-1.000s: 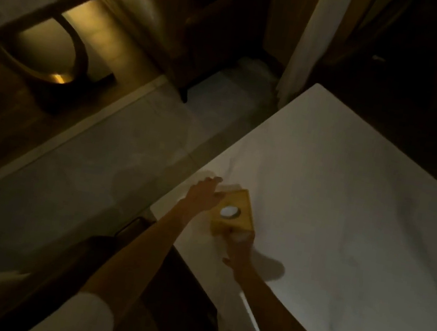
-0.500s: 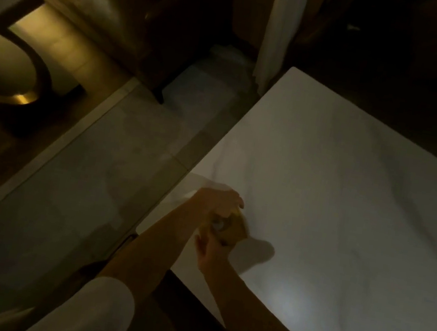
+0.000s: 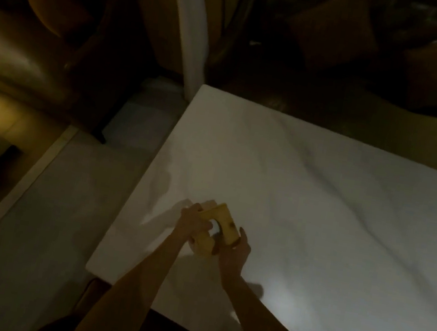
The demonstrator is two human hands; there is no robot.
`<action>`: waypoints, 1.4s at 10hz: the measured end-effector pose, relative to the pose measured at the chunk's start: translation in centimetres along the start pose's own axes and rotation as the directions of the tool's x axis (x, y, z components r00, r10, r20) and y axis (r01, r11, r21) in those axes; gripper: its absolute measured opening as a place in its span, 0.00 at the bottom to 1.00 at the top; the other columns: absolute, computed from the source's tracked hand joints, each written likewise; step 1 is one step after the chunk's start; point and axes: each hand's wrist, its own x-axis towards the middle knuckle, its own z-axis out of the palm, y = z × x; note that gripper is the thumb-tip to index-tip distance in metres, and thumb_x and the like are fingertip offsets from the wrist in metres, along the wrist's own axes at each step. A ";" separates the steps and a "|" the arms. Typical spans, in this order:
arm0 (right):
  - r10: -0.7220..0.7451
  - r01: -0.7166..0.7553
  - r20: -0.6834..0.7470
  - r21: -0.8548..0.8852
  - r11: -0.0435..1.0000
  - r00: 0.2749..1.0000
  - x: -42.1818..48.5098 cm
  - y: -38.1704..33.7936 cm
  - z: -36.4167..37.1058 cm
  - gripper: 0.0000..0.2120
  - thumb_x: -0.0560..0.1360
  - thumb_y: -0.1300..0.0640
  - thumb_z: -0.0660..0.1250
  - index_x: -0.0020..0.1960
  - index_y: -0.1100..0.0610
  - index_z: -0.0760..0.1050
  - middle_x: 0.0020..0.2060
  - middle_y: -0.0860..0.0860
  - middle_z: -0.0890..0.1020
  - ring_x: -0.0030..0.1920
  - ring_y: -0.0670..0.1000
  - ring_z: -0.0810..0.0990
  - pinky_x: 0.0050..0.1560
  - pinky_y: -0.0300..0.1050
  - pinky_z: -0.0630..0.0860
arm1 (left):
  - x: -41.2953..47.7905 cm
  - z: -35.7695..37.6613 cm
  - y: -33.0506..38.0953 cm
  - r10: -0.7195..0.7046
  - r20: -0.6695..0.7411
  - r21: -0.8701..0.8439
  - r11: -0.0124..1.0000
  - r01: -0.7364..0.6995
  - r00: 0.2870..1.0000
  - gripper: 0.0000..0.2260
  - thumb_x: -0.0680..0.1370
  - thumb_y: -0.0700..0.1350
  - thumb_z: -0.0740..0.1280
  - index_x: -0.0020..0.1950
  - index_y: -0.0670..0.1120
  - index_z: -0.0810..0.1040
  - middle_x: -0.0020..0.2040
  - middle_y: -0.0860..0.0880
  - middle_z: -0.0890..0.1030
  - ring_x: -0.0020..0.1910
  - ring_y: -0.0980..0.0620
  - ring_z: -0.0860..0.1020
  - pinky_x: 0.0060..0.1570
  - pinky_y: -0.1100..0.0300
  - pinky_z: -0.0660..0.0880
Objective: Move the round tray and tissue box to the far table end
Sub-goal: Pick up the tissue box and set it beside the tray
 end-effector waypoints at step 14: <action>0.227 0.215 -0.436 0.753 0.621 0.871 -17.9 26.2 -58.3 0.46 0.63 0.39 0.78 0.74 0.31 0.56 0.70 0.47 0.74 0.67 0.54 0.75 0.65 0.56 0.75 | -34.1 57.9 15.2 0.226 0.703 -0.156 0.974 -0.165 0.675 0.18 0.73 0.50 0.73 0.62 0.54 0.78 0.60 0.48 0.81 0.60 0.46 0.80 0.63 0.45 0.75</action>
